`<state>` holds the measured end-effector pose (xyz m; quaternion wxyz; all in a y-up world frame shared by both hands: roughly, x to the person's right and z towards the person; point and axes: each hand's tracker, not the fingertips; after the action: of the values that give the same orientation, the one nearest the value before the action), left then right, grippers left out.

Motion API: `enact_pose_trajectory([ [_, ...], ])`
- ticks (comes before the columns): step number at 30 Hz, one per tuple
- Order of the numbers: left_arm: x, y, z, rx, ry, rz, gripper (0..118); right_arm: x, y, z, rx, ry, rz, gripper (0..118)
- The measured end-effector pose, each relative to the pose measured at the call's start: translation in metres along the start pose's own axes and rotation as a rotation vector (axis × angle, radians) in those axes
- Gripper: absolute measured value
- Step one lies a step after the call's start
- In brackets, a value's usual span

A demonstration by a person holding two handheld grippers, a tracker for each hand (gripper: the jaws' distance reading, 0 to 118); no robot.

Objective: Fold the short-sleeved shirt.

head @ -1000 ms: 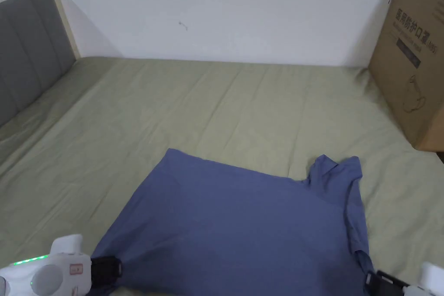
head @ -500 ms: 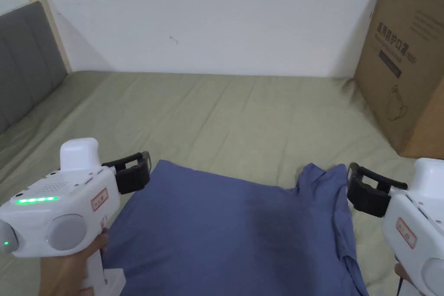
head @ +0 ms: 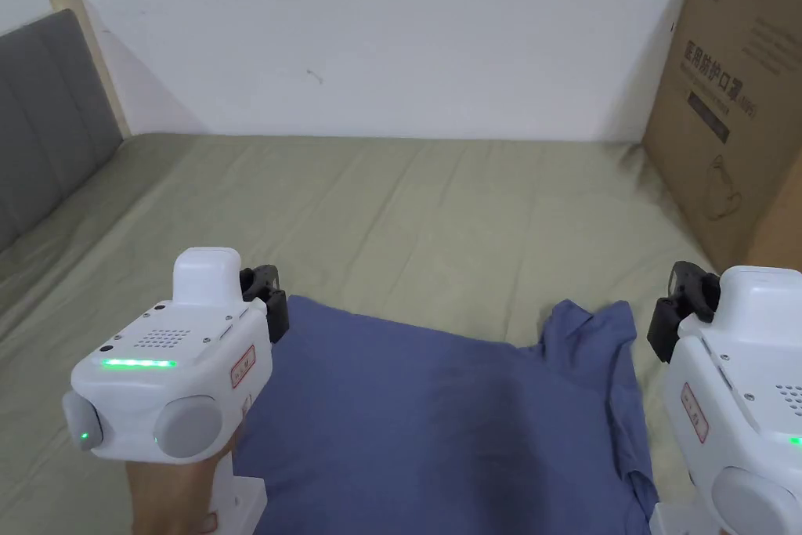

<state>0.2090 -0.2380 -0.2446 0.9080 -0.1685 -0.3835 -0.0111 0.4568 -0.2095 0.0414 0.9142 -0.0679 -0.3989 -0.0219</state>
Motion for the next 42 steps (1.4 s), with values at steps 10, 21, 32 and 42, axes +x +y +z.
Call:
enact_pose_trajectory([
  [10, -0.041, 0.013, -0.142, -0.317, -0.061, 0.027, 0, 0.003, -0.006, -0.055, -0.048, 0.001, 0.023, 0],
  [21, -0.079, -0.029, -0.330, -0.624, 0.030, 0.002, 102, 0.012, -0.045, -0.142, -0.159, -0.038, 0.051, 0],
  [32, -0.086, -0.086, -0.386, -0.766, 0.079, -0.028, 23, 0.034, -0.081, -0.180, -0.296, -0.082, 0.050, 0],
  [42, -0.074, -0.043, -0.319, -0.572, -0.020, 0.067, 1, 0.075, -0.118, -0.230, -0.545, -0.123, -0.122, 65],
])
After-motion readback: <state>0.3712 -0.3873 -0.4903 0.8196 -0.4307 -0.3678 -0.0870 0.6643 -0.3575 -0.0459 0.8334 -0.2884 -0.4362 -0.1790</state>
